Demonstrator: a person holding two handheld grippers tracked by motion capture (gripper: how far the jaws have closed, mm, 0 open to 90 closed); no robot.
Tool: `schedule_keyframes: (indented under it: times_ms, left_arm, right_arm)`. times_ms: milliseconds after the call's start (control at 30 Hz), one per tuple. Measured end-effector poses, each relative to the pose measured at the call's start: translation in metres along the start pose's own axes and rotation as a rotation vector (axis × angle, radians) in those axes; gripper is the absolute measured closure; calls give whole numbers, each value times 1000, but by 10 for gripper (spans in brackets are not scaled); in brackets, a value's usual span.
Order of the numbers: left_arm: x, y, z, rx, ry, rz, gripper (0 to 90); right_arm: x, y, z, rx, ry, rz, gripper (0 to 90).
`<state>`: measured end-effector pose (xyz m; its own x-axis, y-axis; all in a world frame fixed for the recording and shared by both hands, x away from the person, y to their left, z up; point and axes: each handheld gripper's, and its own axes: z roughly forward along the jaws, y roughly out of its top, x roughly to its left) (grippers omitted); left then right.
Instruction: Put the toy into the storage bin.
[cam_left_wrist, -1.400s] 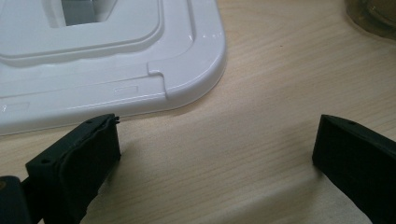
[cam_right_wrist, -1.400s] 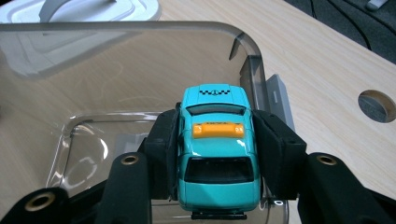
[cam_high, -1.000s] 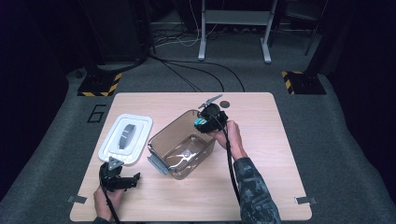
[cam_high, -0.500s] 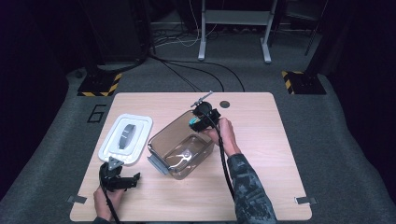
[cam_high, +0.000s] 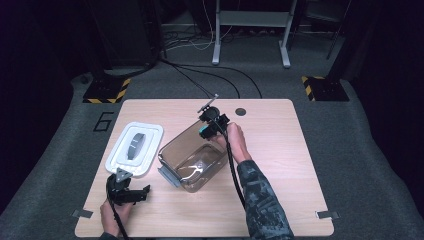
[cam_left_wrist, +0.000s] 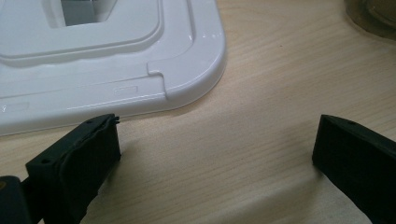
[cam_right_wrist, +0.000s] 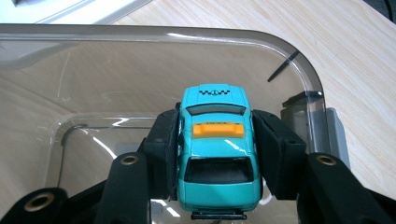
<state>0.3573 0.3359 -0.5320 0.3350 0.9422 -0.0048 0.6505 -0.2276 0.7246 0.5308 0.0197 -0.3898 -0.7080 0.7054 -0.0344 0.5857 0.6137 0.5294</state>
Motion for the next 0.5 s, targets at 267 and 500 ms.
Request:
schedule_keyframes:
  times_ms: [267, 500]
  left_arm:
    - [0, 0, 0, 0, -1, 1, 4]
    - [0, 0, 0, 8, 0, 10, 5]
  right_arm:
    - [0, 5, 12, 54, -27, 1, 526]
    - [1, 8, 14, 78, -54, -9, 526]
